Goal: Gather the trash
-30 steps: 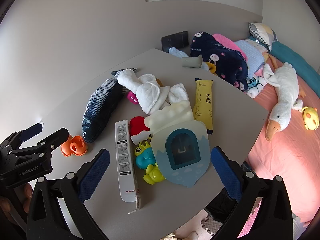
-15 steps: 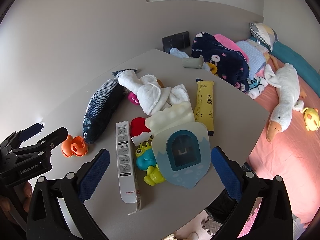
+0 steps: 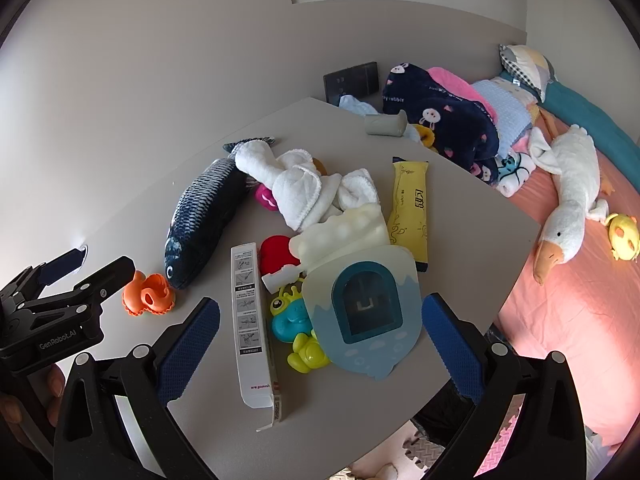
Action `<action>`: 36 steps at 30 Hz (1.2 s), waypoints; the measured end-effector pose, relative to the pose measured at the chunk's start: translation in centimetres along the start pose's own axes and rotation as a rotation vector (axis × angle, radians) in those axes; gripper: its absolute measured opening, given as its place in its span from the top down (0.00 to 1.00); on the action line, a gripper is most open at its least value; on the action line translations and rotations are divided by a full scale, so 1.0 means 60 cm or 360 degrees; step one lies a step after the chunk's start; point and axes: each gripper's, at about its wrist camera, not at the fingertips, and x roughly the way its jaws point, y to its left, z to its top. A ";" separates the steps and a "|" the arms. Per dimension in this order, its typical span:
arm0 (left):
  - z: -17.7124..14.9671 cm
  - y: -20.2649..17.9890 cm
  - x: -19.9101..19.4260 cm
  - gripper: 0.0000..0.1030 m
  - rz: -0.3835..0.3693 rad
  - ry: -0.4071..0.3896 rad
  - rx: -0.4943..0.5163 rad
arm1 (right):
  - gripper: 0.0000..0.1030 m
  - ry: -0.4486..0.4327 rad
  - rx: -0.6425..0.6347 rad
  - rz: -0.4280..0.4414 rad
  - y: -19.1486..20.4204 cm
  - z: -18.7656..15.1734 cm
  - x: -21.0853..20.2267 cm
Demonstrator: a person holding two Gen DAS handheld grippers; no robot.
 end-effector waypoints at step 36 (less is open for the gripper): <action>-0.012 0.001 0.021 0.05 -0.0023 0.0058 -0.0012 | 0.02 0.0016 0.0019 -0.0010 -0.014 -0.007 0.009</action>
